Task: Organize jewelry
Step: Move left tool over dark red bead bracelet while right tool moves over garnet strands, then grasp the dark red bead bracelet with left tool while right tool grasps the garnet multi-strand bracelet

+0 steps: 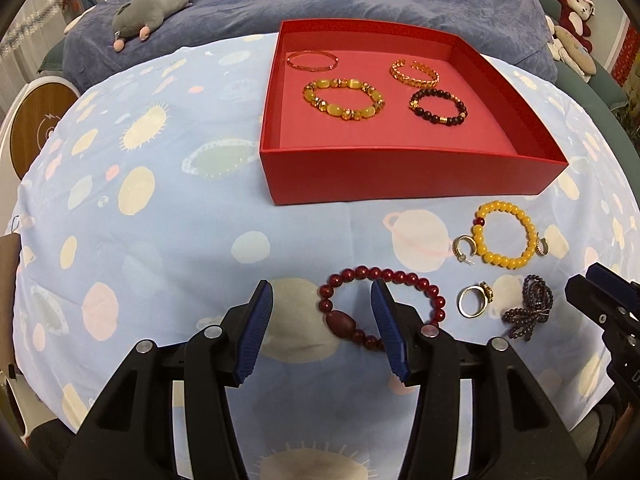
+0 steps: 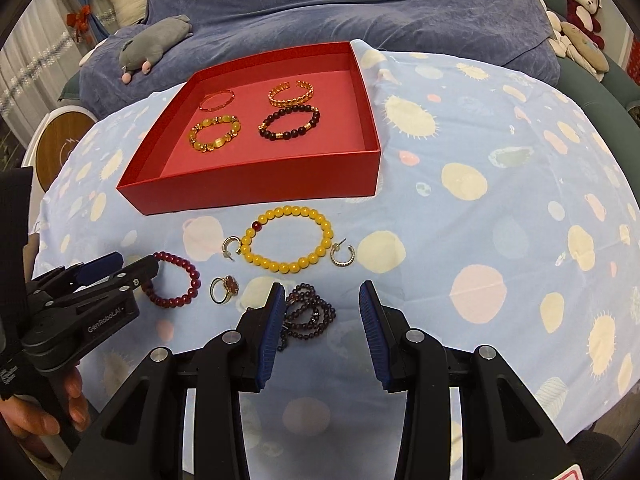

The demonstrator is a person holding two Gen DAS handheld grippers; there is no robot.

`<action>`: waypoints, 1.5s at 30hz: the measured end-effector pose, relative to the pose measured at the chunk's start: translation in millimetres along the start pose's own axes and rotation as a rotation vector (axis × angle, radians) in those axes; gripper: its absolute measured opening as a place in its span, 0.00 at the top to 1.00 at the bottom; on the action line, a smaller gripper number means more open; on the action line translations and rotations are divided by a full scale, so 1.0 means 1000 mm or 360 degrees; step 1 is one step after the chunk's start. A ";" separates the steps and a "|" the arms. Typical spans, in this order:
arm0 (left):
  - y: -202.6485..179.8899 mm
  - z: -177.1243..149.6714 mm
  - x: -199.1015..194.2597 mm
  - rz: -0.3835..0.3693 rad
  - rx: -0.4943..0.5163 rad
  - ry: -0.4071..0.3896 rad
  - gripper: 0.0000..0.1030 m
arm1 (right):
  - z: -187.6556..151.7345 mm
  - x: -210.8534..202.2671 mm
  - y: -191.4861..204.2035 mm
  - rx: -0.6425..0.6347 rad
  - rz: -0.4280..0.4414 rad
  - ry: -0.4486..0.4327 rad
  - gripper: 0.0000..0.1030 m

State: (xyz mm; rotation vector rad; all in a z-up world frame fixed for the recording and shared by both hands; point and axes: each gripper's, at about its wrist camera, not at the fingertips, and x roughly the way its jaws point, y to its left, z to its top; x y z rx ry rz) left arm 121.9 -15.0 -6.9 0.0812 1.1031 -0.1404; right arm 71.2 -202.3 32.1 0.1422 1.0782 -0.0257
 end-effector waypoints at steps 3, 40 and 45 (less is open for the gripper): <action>0.000 -0.004 0.005 0.0005 -0.0009 0.0019 0.53 | -0.001 0.001 0.002 0.0003 0.0009 0.0006 0.63; -0.005 -0.015 -0.003 -0.0004 0.0012 -0.0013 0.90 | -0.017 0.026 0.004 0.0162 0.0018 0.0096 0.63; -0.005 -0.015 -0.003 -0.0009 0.0007 -0.0013 0.90 | -0.021 0.026 0.002 0.0157 0.0041 0.0115 0.67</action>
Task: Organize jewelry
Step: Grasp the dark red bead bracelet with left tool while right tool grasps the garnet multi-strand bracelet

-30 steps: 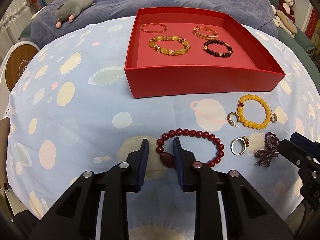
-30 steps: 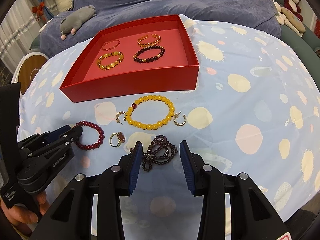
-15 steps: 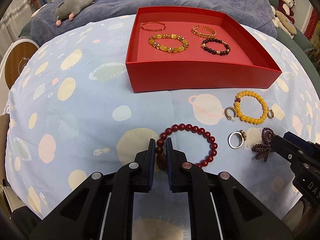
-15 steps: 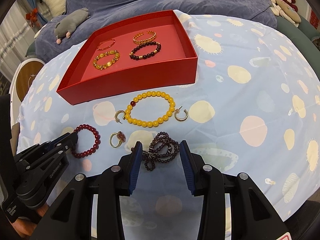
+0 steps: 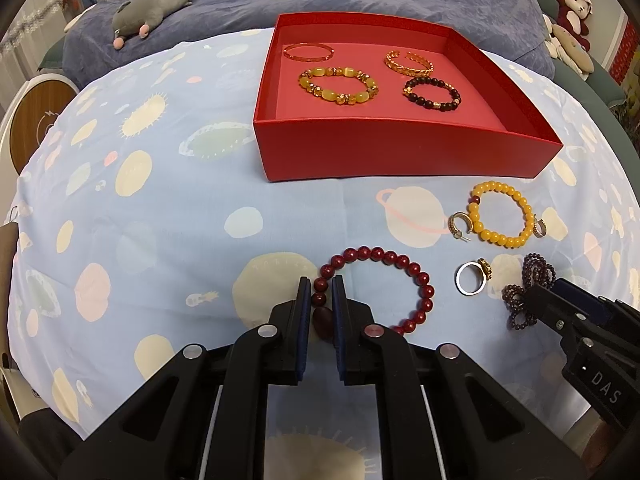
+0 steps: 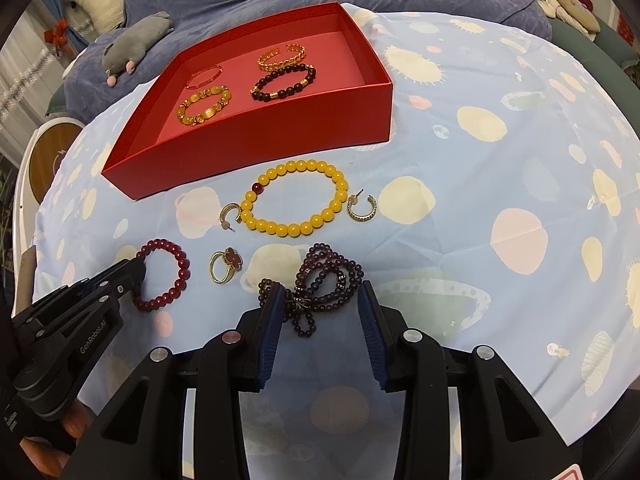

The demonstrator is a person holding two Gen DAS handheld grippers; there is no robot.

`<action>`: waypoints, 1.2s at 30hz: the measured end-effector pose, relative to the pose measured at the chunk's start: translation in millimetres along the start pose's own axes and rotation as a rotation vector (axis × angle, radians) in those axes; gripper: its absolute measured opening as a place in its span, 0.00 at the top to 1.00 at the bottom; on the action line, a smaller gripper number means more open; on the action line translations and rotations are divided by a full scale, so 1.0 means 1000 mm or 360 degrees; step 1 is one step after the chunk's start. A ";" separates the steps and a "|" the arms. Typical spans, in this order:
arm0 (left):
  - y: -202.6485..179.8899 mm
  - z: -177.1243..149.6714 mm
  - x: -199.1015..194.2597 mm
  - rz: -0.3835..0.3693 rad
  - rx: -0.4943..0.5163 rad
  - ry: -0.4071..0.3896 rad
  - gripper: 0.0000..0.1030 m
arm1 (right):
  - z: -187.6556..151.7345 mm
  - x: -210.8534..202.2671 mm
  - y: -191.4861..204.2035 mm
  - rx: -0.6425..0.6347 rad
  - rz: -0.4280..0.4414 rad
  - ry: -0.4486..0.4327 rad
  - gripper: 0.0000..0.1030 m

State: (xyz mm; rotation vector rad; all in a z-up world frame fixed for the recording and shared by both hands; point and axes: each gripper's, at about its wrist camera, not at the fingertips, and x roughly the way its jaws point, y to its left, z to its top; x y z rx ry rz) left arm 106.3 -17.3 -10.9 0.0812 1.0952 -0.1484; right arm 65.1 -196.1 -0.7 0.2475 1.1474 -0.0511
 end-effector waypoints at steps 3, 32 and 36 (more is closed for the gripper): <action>0.000 -0.001 -0.001 -0.0006 -0.0003 0.0001 0.90 | -0.002 -0.001 -0.002 -0.0001 0.0014 0.0006 0.76; -0.001 0.008 -0.043 -0.0168 -0.0024 -0.0063 0.93 | 0.006 -0.035 -0.002 -0.0083 0.0069 -0.0109 0.99; -0.002 0.006 -0.042 -0.0161 -0.0024 -0.0052 0.93 | 0.003 -0.031 0.001 -0.0109 0.0025 -0.0102 0.71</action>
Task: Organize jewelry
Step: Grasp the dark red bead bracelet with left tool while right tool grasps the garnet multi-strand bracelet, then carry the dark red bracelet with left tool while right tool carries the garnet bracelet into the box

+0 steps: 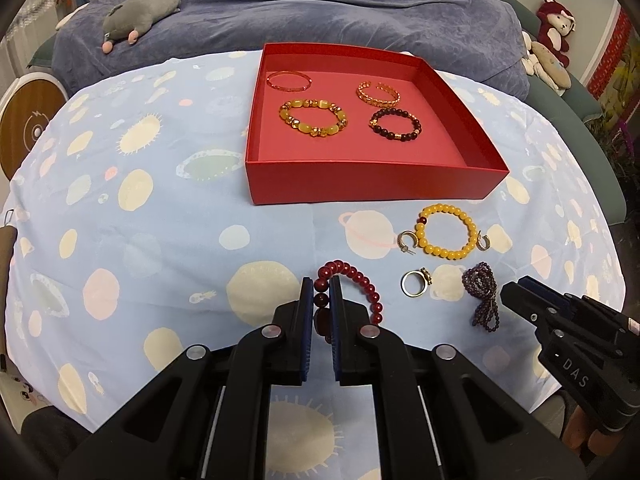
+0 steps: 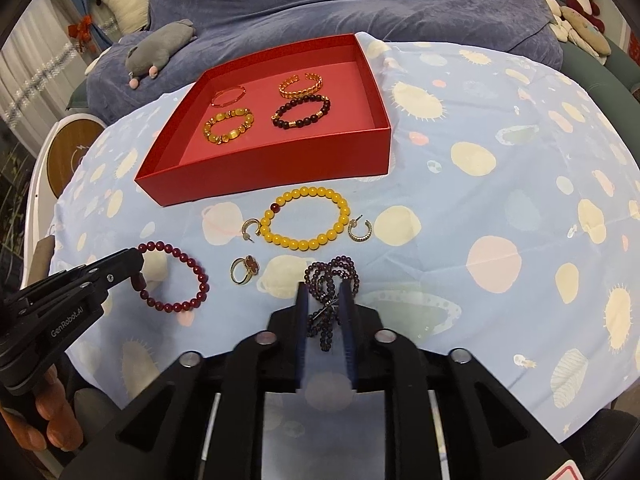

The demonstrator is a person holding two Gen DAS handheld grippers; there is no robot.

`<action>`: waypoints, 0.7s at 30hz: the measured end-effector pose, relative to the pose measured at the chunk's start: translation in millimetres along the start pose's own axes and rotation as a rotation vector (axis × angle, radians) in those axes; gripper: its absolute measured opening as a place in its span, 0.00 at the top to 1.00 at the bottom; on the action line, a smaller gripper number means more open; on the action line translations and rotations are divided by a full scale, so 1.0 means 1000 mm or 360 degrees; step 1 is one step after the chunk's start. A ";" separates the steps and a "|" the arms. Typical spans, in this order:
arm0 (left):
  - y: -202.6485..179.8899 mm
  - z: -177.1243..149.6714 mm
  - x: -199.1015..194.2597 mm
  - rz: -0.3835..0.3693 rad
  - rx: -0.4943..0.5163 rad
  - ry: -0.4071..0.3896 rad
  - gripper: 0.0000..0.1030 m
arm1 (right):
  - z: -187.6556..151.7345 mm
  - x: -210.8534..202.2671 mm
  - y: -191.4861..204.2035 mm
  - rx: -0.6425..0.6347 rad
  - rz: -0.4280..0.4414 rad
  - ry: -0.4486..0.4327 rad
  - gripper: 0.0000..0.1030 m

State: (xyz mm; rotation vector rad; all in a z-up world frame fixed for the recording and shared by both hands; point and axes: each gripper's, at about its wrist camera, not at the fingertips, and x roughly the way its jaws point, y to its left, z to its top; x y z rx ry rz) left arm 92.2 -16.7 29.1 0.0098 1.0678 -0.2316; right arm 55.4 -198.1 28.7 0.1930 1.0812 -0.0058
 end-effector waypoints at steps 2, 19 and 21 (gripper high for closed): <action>0.000 -0.002 0.002 -0.0002 -0.0004 0.0010 0.93 | 0.000 0.005 0.002 -0.0007 -0.0011 0.0011 0.68; 0.006 -0.004 0.004 -0.0014 -0.0038 0.0036 0.93 | -0.008 0.018 0.000 -0.0023 -0.0026 0.0054 0.90; 0.004 -0.001 -0.001 -0.0034 -0.0035 0.0028 0.93 | -0.005 0.013 0.000 -0.0007 -0.0007 0.0035 0.90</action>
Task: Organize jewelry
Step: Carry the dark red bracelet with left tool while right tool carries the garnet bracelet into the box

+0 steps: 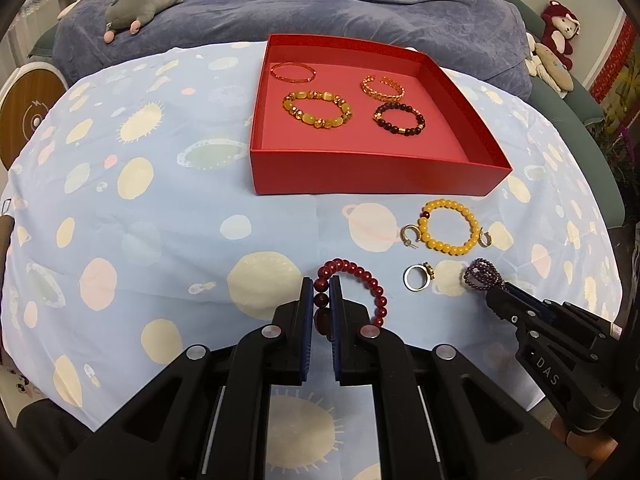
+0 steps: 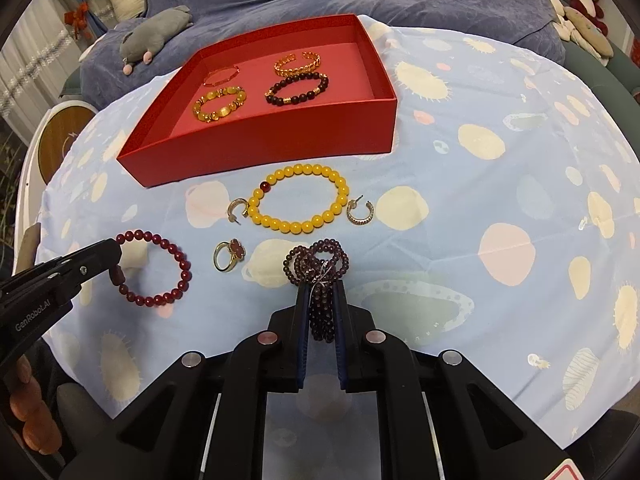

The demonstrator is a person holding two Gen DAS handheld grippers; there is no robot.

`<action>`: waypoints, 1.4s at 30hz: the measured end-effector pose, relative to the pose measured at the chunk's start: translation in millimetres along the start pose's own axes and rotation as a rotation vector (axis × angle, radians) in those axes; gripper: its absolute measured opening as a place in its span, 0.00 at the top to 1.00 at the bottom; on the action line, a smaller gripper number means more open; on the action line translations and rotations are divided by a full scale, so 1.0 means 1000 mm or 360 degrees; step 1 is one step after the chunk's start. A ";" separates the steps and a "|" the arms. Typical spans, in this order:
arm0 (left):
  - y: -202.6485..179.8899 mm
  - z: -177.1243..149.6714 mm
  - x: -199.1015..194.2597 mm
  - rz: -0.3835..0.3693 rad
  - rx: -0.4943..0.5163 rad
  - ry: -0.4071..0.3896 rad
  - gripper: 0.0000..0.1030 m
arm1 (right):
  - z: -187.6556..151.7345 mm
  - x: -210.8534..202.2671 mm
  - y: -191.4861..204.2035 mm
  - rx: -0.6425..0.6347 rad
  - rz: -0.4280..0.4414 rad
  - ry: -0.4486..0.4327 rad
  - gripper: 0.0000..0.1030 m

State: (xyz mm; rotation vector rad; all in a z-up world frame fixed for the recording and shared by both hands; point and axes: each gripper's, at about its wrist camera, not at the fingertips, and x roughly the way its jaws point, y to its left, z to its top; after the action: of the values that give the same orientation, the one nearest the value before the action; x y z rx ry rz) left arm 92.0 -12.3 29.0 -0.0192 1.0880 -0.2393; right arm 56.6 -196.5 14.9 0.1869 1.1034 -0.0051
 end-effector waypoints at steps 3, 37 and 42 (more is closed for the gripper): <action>-0.005 0.006 -0.011 -0.0025 0.0022 -0.0033 0.93 | 0.005 -0.011 0.000 0.0009 0.0026 -0.0038 0.90; -0.006 0.128 0.038 -0.0306 -0.0064 -0.0084 0.93 | 0.135 0.036 0.014 -0.0010 0.0134 -0.0101 0.90; 0.005 0.118 0.059 -0.0249 -0.0066 -0.0036 0.92 | 0.135 0.056 0.015 -0.0008 0.0125 -0.0042 0.90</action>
State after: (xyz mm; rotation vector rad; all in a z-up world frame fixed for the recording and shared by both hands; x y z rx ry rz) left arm 222.5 -31.3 31.7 -0.1444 1.0697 -0.3564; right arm 203.2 -197.4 26.4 0.2252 1.0693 0.0651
